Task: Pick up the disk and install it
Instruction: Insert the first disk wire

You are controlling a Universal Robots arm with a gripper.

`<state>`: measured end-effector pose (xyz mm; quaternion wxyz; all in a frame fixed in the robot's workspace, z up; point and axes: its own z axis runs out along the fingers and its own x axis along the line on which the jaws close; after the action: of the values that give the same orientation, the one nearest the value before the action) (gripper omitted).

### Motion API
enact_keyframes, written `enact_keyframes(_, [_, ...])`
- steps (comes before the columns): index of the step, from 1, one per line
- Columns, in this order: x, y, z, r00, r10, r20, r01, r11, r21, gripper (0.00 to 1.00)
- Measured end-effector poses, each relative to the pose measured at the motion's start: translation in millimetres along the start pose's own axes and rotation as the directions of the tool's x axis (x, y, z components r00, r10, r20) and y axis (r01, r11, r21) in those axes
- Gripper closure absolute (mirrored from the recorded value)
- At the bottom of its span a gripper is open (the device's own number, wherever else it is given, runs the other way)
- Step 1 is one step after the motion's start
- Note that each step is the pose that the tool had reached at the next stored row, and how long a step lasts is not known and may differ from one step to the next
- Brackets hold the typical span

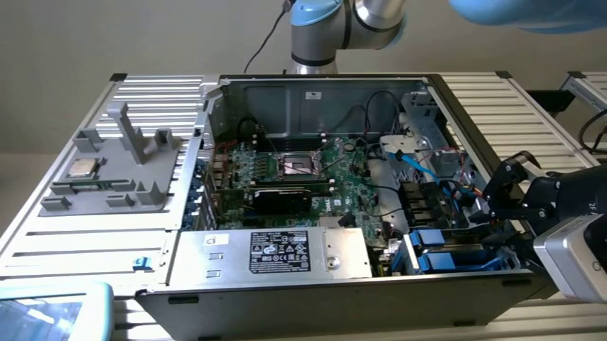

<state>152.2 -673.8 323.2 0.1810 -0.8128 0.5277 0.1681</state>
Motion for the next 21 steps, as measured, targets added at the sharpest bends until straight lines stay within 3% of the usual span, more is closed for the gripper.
enact_keyframes(7, [-0.2, -0.1, 0.4, 1.0, 0.0, -0.0028, 0.0, 1.0, -0.0001, 0.65])
enact_keyframes(10, [-0.9, -0.4, 0.6, 0.9998, -0.002, -0.0207, 0.002, 1.0, -0.0008, 0.65])
enact_keyframes(12, [-1.3, -0.4, 0.9, 0.9996, -0.005, -0.026, 0.005, 1.0, 0.0047, 0.65])
enact_keyframes(21, [-3.4, 0.2, 1.8, 0.9996, -0.007, -0.0276, 0.007, 0.9999, 0.0078, 0.65])
